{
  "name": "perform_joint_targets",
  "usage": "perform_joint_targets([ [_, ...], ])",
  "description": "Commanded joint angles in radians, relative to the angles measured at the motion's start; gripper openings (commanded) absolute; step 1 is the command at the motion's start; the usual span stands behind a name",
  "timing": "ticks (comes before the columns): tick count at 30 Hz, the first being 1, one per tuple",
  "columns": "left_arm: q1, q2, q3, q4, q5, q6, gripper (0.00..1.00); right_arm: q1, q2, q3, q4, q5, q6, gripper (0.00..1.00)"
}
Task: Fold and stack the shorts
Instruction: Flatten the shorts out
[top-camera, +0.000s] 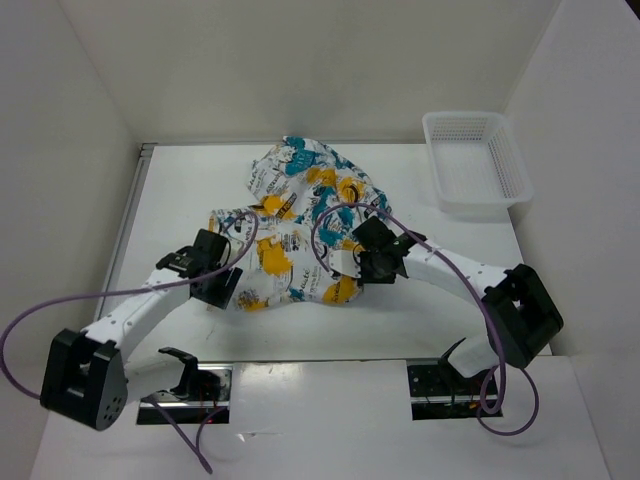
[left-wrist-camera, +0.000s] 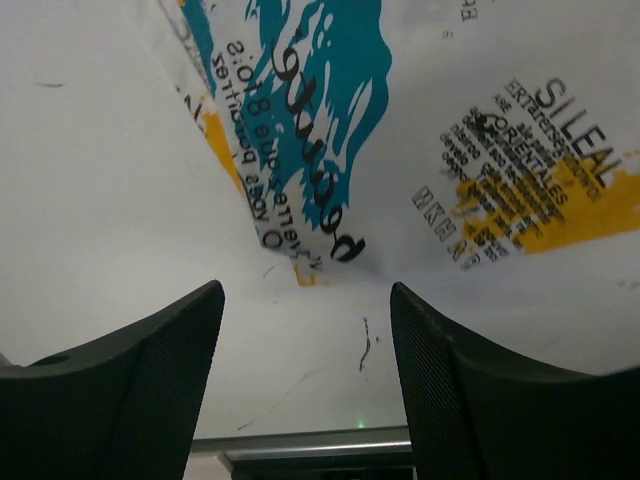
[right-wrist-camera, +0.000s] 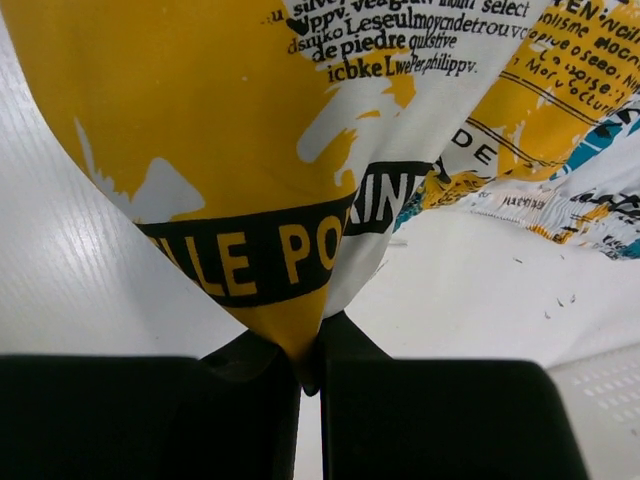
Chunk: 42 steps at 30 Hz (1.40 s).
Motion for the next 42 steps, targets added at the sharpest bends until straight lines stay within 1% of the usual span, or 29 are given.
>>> perform_joint_targets([
  [1,-0.003,0.086,-0.007,0.17,-0.015,0.002,0.75,0.008,-0.035,-0.013,0.023,0.018,-0.018,0.1],
  [4,-0.003,0.165,0.012,0.179,-0.015,0.002,0.75,0.008,-0.035,-0.024,0.023,0.018,-0.009,0.1],
  [7,-0.003,0.185,-0.057,0.179,-0.039,0.002,0.72,0.008,-0.035,-0.033,0.035,0.018,-0.008,0.1],
  [9,-0.003,0.185,-0.069,0.179,-0.03,0.002,0.67,0.008,-0.035,-0.042,0.046,0.018,-0.008,0.1],
  [10,-0.003,0.195,-0.079,0.179,-0.018,0.002,0.62,0.008,-0.035,-0.042,0.046,0.027,-0.008,0.1],
  [11,-0.003,0.195,-0.079,0.179,-0.018,0.002,0.56,0.008,-0.035,-0.042,0.046,0.027,0.001,0.07],
  [12,-0.003,0.195,-0.079,0.167,-0.004,0.002,0.4,0.008,-0.026,-0.042,0.057,0.027,0.001,0.07],
  [13,-0.003,0.195,-0.079,0.155,-0.004,0.002,0.32,0.008,-0.025,-0.042,0.067,0.04,0.001,0.07],
  [15,-0.003,0.195,-0.059,0.154,-0.004,0.002,0.12,0.008,-0.025,-0.033,0.089,0.049,0.022,0.06],
  [16,-0.003,0.195,-0.047,0.154,-0.014,0.002,0.0,0.008,-0.025,-0.033,0.089,0.049,0.022,0.04],
  [18,0.01,0.195,0.016,0.154,-0.028,0.002,0.0,0.008,-0.016,-0.006,0.11,0.061,0.051,0.01],
  [20,0.052,0.186,0.084,0.154,-0.048,0.002,0.0,0.008,-0.016,0.039,0.122,0.07,0.08,0.0],
  [21,0.069,0.186,0.164,0.154,-0.048,0.002,0.0,0.008,-0.007,0.062,0.123,0.07,0.081,0.0],
  [22,0.087,0.186,0.212,0.154,-0.065,0.002,0.0,0.008,-0.007,0.092,0.123,0.07,0.096,0.0],
  [24,0.151,0.186,0.321,0.177,-0.074,0.002,0.0,-0.027,0.03,0.227,0.123,0.07,0.128,0.0],
  [25,0.173,0.186,0.442,0.193,-0.074,0.002,0.0,-0.046,0.043,0.346,0.107,0.058,0.142,0.0],
  [26,0.208,0.195,0.504,0.193,-0.074,0.002,0.0,-0.088,0.059,0.413,0.097,0.031,0.157,0.0],
  [27,0.219,0.205,0.562,0.217,-0.074,0.002,0.0,-0.109,0.089,0.48,0.083,0.015,0.192,0.0],
  [28,0.219,0.205,0.614,0.228,-0.074,0.002,0.0,-0.125,0.102,0.605,0.052,0.005,0.209,0.0],
  [29,0.231,0.205,0.7,0.254,-0.074,0.002,0.0,-0.139,0.111,0.663,0.034,-0.009,0.223,0.0],
  [30,0.231,0.189,0.734,0.272,-0.085,0.002,0.0,-0.148,0.111,0.712,0.017,-0.009,0.232,0.0],
  [31,0.231,0.177,0.762,0.294,-0.094,0.002,0.0,-0.149,0.111,0.799,-0.011,-0.009,0.248,0.0],
  [33,0.241,0.136,0.829,0.355,-0.126,0.002,0.0,-0.149,0.097,0.882,-0.037,-0.022,0.289,0.0],
  [34,0.241,0.122,0.855,0.368,-0.136,0.002,0.0,-0.149,0.097,0.957,-0.07,-0.035,0.298,0.0],
  [36,0.241,0.09,0.941,0.377,-0.171,0.002,0.0,-0.149,0.068,1.055,-0.1,-0.046,0.321,0.0],
  [38,0.241,0.05,0.986,0.418,-0.194,0.002,0.0,-0.149,0.05,1.116,-0.138,-0.068,0.332,0.0],
  [39,0.25,0.038,1.007,0.432,-0.203,0.002,0.0,-0.149,0.033,1.174,-0.155,-0.1,0.344,0.0],
  [41,0.25,0.015,1.093,0.432,-0.203,0.002,0.0,-0.149,0.019,1.234,-0.219,-0.153,0.37,0.0],
  [42,0.25,0.014,1.128,0.432,-0.212,0.002,0.0,-0.149,0.019,1.283,-0.242,-0.217,0.38,0.0],
])
